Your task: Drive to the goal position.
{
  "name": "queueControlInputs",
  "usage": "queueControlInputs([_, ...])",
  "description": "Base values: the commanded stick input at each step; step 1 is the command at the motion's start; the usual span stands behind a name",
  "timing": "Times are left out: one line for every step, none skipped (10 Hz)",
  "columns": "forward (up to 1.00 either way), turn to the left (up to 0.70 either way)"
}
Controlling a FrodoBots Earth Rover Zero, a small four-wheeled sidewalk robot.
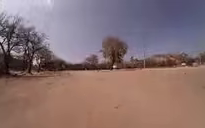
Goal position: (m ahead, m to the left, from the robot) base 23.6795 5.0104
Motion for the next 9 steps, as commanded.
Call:
queueControlInputs([1.0, 0.1])
queueControlInputs([1.0, 0.05])
queueControlInputs([1.0, 0.03])
queueControlInputs([1.0, 0.03])
queueControlInputs([1.0, 0.03])
queueControlInputs([1.0, 0.03])
queueControlInputs([1.0, 0.03])
queueControlInputs([1.0, 0.03])
queueControlInputs([1.0, 0.03])
